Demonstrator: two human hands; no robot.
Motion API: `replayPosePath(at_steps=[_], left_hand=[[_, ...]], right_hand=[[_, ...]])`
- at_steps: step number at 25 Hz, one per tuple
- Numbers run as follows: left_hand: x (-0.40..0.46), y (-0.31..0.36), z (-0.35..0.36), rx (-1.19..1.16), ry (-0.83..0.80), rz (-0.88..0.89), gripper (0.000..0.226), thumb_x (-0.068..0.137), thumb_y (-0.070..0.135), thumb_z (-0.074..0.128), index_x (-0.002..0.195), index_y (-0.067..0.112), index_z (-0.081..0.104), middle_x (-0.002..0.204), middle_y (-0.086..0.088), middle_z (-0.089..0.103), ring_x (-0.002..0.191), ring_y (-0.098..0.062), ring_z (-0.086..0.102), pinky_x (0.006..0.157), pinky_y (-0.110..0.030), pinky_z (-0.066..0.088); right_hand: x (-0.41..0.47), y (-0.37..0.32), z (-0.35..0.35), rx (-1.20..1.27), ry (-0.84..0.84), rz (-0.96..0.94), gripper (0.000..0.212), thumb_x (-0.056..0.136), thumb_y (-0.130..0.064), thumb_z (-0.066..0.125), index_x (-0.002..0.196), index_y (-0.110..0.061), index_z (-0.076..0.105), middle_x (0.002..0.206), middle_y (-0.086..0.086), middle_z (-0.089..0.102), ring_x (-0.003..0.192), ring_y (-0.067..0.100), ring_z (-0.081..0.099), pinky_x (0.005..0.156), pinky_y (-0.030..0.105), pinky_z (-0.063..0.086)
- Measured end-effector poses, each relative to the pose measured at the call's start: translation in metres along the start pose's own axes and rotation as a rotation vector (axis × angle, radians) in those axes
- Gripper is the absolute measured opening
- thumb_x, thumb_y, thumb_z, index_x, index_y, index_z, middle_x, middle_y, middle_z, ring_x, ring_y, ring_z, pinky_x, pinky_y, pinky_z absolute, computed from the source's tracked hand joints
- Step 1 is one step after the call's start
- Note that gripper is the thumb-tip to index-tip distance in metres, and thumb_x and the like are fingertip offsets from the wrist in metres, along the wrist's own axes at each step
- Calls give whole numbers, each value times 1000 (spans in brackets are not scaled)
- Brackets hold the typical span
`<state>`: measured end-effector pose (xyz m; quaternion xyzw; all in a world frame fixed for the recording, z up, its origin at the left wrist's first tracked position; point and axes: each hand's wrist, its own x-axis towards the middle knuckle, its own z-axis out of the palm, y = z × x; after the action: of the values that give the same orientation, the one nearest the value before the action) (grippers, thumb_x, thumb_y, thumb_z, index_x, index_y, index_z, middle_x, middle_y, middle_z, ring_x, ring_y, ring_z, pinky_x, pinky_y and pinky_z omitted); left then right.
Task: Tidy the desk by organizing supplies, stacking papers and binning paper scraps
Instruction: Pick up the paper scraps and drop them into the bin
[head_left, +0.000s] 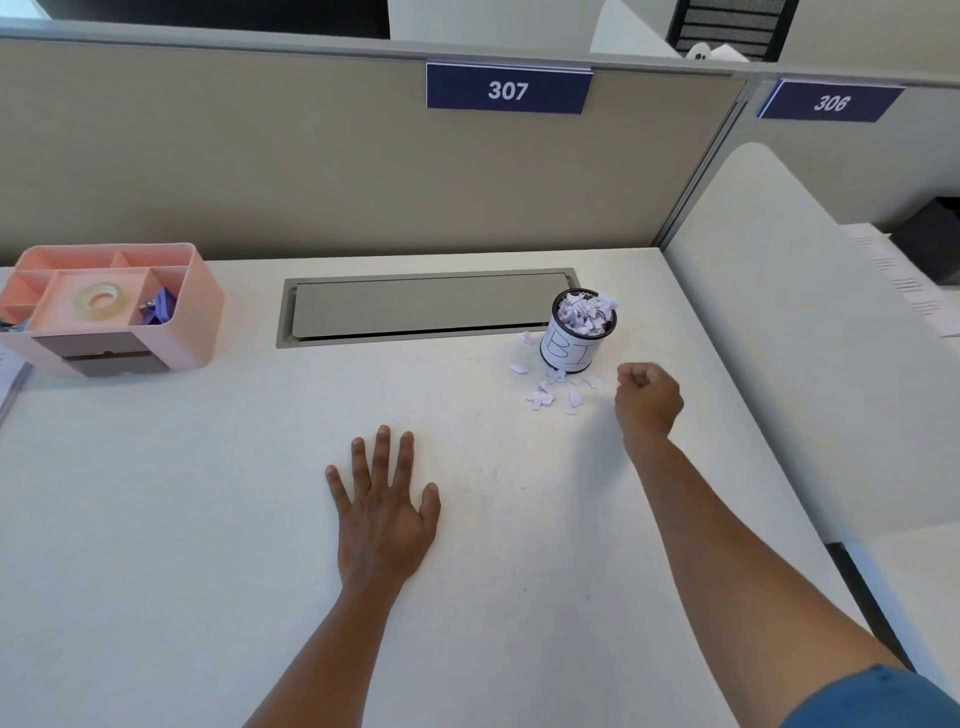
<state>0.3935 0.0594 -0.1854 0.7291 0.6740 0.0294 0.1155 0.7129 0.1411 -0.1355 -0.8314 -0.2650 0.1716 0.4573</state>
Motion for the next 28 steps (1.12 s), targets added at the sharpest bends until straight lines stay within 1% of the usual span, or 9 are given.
replayPosePath(at_steps=[4,8,10,12,14,16,18,22,28], left_hand=[[1,1,1,-1,4,-3,74,93,58,10,160,31,-4,169,4,-9,155,-27,-12,123,-58,-5],[0,-1,3,16,7,-6,73,94,58,11,160,31,-5,169,4,-10,155,-27,-13,123,-58,-5],[0,0,2,8,10,-5,73,94,58,11,161,31,-4,169,4,-9,155,-27,-12,123,-58,-5],[0,1,3,9,11,-5,73,94,59,10,160,31,-4,169,4,-9,155,-27,-13,123,-58,-5],[-1,1,4,7,13,-7,73,94,59,11,160,32,-4,169,4,-10,155,-26,-13,123,-58,-5],[-1,0,5,-2,20,-8,72,95,58,12,160,32,-3,169,5,-9,155,-26,-13,123,-57,-4],[0,0,5,6,30,-6,72,95,58,14,161,32,-2,169,4,-7,156,-26,-11,123,-57,-3],[0,0,7,-3,47,0,71,97,58,19,161,32,1,170,4,-4,156,-26,-9,124,-58,-1],[2,-2,10,10,52,-1,71,97,57,20,161,32,1,170,3,-3,156,-26,-8,124,-58,0]], right_hand=[[9,15,3,-194,-226,-178,40,82,14,44,106,-2,71,105,15,72,96,23,66,89,25,48],[1,8,12,-504,-347,-356,49,75,17,43,110,-5,70,111,15,61,105,34,56,83,31,44],[-20,8,18,-532,-364,-402,47,75,16,42,104,-8,70,105,12,57,103,34,51,76,32,44],[-45,10,23,-497,-403,-492,48,74,17,39,98,-11,70,95,5,55,97,31,51,71,29,37],[-61,3,30,-444,-441,-561,46,77,14,46,107,-11,69,100,7,59,100,31,54,74,27,36],[-65,-15,44,-413,-493,-589,47,78,7,60,122,-9,64,113,10,60,111,27,54,82,27,40],[-60,-39,65,-485,-548,-605,54,74,4,68,126,-6,58,121,12,57,121,27,50,86,32,47],[-43,-77,101,-708,-532,-645,47,81,6,50,127,-3,49,127,14,50,117,34,49,91,40,49],[-26,-84,120,-865,-613,-590,44,86,0,50,130,-1,45,128,19,48,120,35,47,95,41,46]])
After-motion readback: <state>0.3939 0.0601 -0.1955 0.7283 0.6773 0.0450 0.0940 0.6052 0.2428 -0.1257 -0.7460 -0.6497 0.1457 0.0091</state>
